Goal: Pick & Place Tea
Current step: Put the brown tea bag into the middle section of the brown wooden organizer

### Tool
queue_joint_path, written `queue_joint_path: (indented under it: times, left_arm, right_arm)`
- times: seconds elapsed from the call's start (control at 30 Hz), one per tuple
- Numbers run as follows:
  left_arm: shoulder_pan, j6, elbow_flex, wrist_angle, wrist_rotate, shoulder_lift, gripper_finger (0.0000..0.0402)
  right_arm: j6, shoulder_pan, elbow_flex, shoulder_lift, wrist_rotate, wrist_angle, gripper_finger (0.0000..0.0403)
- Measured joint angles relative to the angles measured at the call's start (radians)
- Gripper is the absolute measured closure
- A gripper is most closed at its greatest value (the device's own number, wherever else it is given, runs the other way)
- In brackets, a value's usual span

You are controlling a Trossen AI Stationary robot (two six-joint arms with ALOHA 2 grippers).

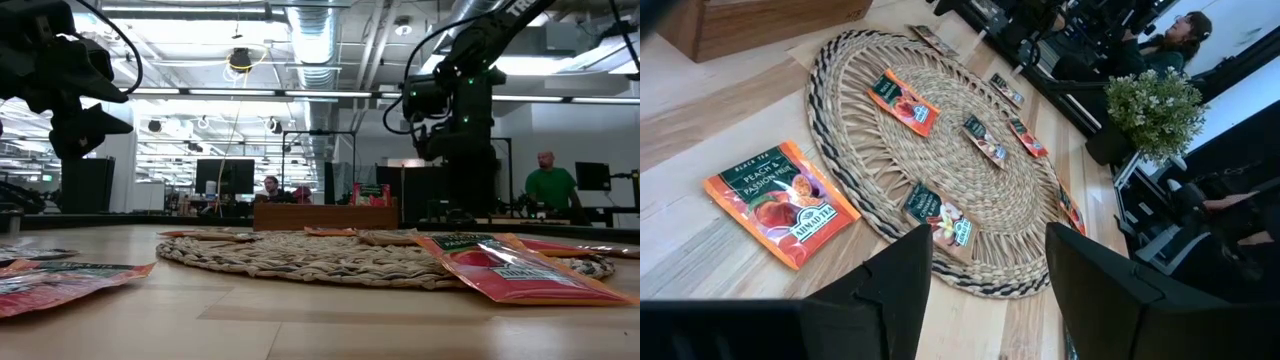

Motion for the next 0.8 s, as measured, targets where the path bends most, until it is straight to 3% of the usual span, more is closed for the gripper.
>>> queue_joint_path:
  times: [0.23, 0.5, 0.8]
  left_arm:
    - [0.0, -0.001, 0.0, 0.0, 0.0, 0.0, 0.0214]
    - [0.0, -0.022, 0.0, 0.0, 0.001, 0.0, 0.0214]
    - [0.0, -0.024, 0.0, 0.0, 0.0, 0.0, 0.0214]
  right_arm:
    - [-0.083, -0.02, 0.0, 0.052, -0.049, -0.022, 0.0264]
    - [-0.139, -0.056, 0.0, 0.104, -0.086, -0.041, 0.0228]
    - [-0.166, -0.053, 0.006, 0.187, -0.07, -0.027, 0.0219]
